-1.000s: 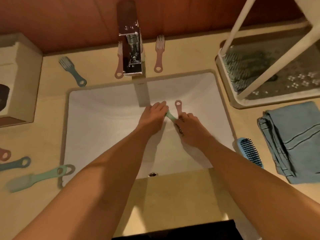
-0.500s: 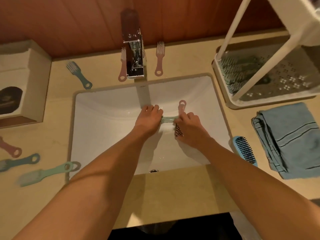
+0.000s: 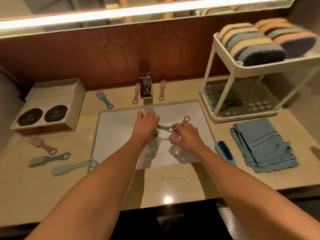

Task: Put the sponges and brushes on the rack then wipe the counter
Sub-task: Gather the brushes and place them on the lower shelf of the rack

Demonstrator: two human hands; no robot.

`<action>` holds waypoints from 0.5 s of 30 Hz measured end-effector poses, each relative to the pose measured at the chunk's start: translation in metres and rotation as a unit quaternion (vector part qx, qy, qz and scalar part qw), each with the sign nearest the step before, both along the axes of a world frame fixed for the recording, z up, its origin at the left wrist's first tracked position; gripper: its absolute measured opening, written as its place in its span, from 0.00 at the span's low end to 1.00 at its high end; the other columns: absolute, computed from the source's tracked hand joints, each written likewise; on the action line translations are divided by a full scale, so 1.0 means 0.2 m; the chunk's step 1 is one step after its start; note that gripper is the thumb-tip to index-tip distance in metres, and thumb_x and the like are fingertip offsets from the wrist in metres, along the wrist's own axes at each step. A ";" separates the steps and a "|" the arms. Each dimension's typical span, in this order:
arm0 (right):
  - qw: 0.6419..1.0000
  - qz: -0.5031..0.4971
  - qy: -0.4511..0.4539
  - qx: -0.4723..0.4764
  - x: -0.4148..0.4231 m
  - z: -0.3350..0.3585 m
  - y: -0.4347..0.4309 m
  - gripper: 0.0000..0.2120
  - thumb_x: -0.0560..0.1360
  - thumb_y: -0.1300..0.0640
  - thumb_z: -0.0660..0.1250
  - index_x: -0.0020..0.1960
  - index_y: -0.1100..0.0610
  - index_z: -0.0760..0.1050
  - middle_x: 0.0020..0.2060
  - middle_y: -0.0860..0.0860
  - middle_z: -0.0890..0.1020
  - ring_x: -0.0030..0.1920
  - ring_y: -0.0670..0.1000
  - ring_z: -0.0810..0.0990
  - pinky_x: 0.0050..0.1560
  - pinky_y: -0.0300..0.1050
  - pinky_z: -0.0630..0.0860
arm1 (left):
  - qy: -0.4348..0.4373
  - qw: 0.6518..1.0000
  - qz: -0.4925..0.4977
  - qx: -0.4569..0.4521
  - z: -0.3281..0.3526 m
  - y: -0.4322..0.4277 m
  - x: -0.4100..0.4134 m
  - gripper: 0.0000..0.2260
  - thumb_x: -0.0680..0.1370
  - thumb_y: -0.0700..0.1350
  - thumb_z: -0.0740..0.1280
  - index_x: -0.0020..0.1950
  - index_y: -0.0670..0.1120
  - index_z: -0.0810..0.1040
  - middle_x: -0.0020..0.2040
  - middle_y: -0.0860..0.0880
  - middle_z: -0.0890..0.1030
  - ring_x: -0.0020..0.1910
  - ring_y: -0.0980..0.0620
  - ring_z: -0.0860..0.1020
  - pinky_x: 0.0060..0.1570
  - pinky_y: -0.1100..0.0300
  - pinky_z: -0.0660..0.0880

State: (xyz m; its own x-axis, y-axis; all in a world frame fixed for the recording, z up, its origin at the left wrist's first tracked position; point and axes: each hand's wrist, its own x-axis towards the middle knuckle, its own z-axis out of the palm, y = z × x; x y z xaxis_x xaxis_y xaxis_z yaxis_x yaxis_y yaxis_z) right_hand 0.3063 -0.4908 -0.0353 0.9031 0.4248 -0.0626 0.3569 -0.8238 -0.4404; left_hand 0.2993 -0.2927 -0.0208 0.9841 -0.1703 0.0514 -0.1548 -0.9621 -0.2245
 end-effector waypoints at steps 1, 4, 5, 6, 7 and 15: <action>1.000 -0.002 -0.003 0.011 -0.01 0.02 -0.01 0.25 0.74 0.44 0.73 0.68 0.47 0.71 0.62 0.53 0.72 0.62 0.56 0.70 0.61 0.52 0.66 | -0.002 1.000 0.007 -0.011 0.03 -0.01 -0.01 0.13 0.78 0.45 0.67 0.62 0.47 0.72 0.57 0.47 0.75 0.57 0.45 0.73 0.60 0.48 0.63; 0.998 -0.024 -0.017 0.050 -0.05 0.09 -0.06 0.26 0.73 0.43 0.73 0.68 0.47 0.71 0.61 0.52 0.72 0.65 0.55 0.68 0.61 0.52 0.67 | -0.019 0.999 0.012 -0.036 0.09 -0.07 -0.04 0.14 0.77 0.45 0.68 0.61 0.48 0.72 0.57 0.48 0.75 0.57 0.46 0.73 0.60 0.49 0.65; 0.998 -0.030 -0.021 0.054 -0.06 0.11 -0.08 0.26 0.73 0.43 0.73 0.68 0.47 0.71 0.61 0.52 0.72 0.65 0.55 0.69 0.61 0.53 0.67 | -0.025 0.999 0.013 -0.044 0.11 -0.09 -0.05 0.13 0.77 0.45 0.68 0.61 0.48 0.72 0.57 0.48 0.75 0.57 0.46 0.73 0.59 0.49 0.65; 0.998 -0.032 -0.025 0.055 -0.07 0.13 -0.09 0.25 0.73 0.43 0.73 0.67 0.47 0.71 0.60 0.52 0.72 0.64 0.55 0.69 0.61 0.53 0.68 | -0.035 0.998 0.014 -0.052 0.13 -0.10 -0.05 0.13 0.77 0.45 0.67 0.60 0.48 0.72 0.56 0.48 0.75 0.56 0.46 0.73 0.58 0.49 0.65; 0.997 -0.033 -0.029 0.057 -0.08 0.14 -0.10 0.25 0.73 0.43 0.73 0.66 0.48 0.71 0.60 0.52 0.72 0.64 0.55 0.70 0.61 0.53 0.69 | -0.044 0.997 0.014 -0.061 0.14 -0.11 -0.06 0.12 0.77 0.45 0.67 0.59 0.48 0.72 0.56 0.48 0.75 0.56 0.46 0.73 0.57 0.50 0.65; 0.995 -0.044 -0.055 0.064 -0.11 0.22 -0.30 0.19 0.73 0.43 0.73 0.59 0.51 0.74 0.53 0.50 0.71 0.58 0.53 0.70 0.60 0.55 0.74 | -0.072 0.987 0.007 -0.144 0.17 -0.27 -0.01 0.10 0.82 0.53 0.63 0.58 0.48 0.74 0.55 0.48 0.75 0.52 0.47 0.73 0.55 0.49 0.67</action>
State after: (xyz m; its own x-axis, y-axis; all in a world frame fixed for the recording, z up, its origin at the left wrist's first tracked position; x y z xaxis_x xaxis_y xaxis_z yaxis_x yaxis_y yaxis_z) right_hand 0.2845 -0.5509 0.0088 0.9353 0.3424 0.0886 0.3384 -0.7933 -0.5061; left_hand 0.2977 -0.3475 0.0137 0.9652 -0.1150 0.2351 -0.1278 -0.9910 0.0400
